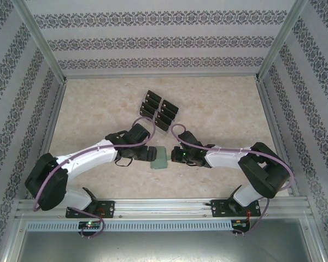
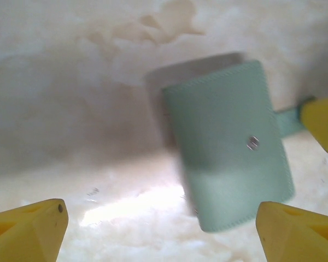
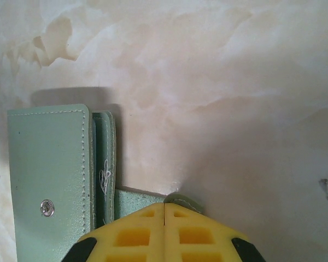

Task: Put the credit cards into the card holder
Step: Open the card holder at the center of the table.

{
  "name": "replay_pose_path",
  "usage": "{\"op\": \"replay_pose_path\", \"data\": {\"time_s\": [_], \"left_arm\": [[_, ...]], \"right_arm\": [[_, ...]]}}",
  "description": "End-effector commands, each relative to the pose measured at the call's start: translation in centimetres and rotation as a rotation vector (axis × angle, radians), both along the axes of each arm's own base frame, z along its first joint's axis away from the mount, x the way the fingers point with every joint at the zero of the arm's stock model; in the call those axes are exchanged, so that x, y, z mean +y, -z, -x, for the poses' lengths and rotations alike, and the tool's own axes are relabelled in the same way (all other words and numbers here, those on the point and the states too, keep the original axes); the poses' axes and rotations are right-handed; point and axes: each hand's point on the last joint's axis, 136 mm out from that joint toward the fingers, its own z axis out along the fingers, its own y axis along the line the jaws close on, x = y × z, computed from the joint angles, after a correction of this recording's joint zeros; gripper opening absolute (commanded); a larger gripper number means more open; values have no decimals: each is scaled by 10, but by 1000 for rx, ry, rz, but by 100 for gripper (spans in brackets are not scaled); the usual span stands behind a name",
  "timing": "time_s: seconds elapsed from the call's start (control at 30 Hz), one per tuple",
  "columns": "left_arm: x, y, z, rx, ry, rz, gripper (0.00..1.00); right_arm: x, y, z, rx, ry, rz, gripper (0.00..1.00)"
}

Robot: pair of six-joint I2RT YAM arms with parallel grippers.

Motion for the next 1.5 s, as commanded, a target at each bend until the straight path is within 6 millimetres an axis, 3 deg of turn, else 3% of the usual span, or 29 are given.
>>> {"op": "replay_pose_path", "data": {"time_s": [0.0,0.4,0.73,1.27,1.47], "left_arm": [[-13,4,16,-34,117,-12,93],[-26,22,26,-177,272,-254,97],[-24,33,15,-211,253,-339,98],[28,6,-4,-396,-87,-375,100],[48,16,-6,-361,-203,-380,100]], "right_arm": [[-13,13,7,47,25,42,0],[-13,15,7,55,25,43,0],[-14,18,8,59,28,41,0],[-22,22,9,73,32,55,0],[-22,23,9,77,30,60,0]]}}
